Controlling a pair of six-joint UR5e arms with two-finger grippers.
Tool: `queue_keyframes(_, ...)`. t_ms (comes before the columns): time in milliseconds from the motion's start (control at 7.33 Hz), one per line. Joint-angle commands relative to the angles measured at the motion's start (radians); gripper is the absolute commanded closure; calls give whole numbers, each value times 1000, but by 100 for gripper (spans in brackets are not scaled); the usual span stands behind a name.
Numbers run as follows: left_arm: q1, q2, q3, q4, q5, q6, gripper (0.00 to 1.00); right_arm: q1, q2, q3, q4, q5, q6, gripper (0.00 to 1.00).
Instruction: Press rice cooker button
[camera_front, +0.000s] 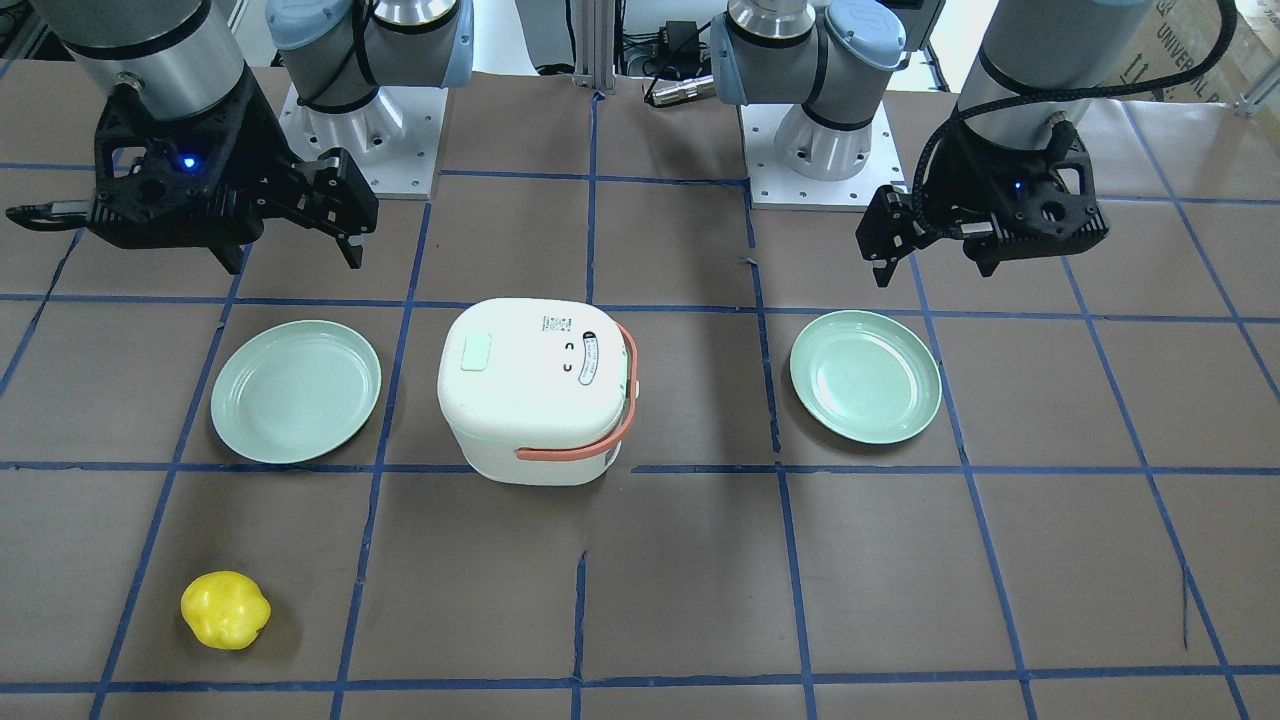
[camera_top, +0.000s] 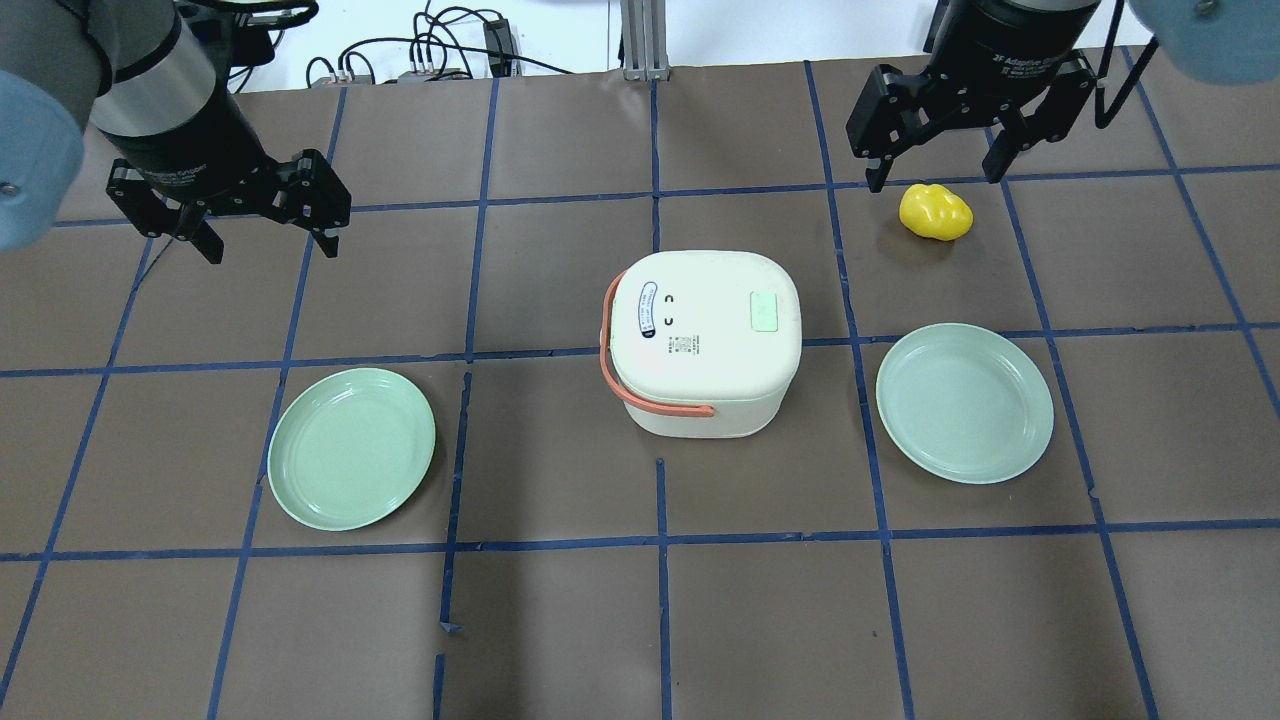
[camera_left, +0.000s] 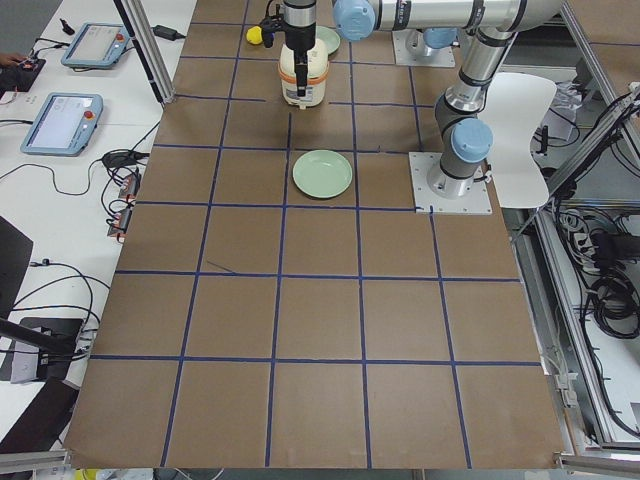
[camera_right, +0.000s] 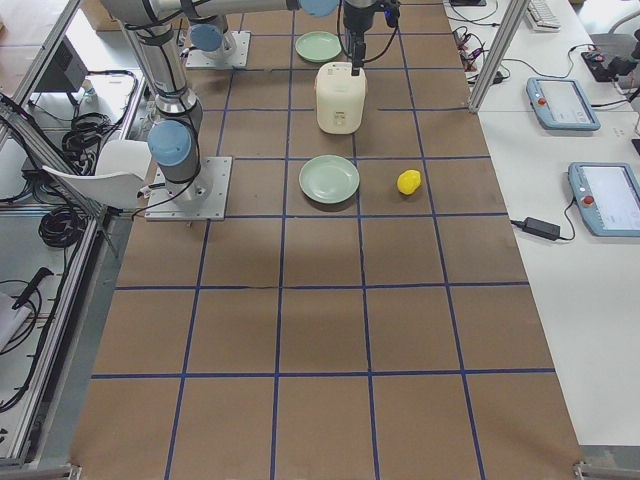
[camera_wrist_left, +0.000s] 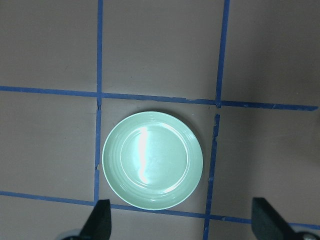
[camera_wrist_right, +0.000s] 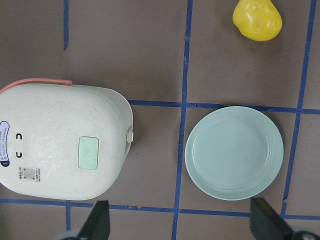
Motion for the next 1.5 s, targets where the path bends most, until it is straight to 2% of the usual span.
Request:
queue_keyframes(0,0,0,0,0,0,0,0,-1,3,1,1,1,0,0)
queue_keyframes(955,0,0,0,0,0,0,0,-1,-2,18,8,27,12,0)
queue_keyframes(1091,0,0,0,0,0,0,0,-4,9,18,1,28,12,16)
queue_keyframes(1227,0,0,0,0,0,0,0,-3,-4,15,4,30,27,57)
queue_keyframes(1364,0,0,0,0,0,0,0,0,-2,13,7,59,59,80)
